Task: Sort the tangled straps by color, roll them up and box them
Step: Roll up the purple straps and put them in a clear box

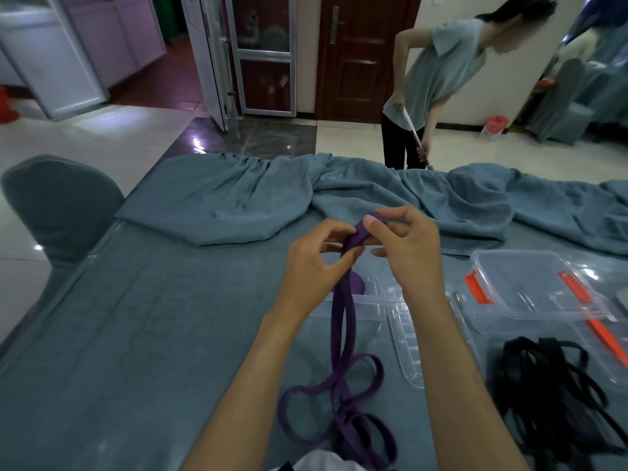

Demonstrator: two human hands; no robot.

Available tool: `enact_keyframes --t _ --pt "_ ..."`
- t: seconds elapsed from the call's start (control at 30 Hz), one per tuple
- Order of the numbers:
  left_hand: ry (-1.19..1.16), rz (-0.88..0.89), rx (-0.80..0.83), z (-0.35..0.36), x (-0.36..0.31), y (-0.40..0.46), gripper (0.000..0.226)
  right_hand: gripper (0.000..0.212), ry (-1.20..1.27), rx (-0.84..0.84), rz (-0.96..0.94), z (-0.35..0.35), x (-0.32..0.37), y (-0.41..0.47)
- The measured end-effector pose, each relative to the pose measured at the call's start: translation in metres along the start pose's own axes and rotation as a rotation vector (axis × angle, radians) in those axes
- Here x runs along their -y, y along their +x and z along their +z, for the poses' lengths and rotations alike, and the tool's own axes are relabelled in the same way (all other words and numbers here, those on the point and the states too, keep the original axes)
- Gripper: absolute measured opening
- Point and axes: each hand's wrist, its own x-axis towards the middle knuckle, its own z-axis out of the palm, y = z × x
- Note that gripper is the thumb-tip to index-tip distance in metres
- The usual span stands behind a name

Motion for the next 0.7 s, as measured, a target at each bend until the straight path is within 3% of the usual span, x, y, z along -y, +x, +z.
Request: enact_keyframes --t 0.27,0.33,0.53,0.7 --pt "-0.136 -0.038 -0.032 -0.012 -0.005 0.005 0.022 0.022 0.282 0.140 0.292 -0.002 0.000 -0.002" --pt "-0.170 -0.058 -0.045 -0.012 -0.004 0.006 0.021 0.019 0.315 0.173 0.313 -0.004 0.002 -0.003" --pt "-0.259 -0.131 -0.123 -0.004 -0.003 0.005 0.021 0.037 0.313 0.243 0.328 0.001 0.007 -0.010" --pt "-0.287 -0.186 -0.023 -0.003 -0.001 0.002 0.031 0.040 0.230 0.234 0.334 0.001 0.005 -0.009"
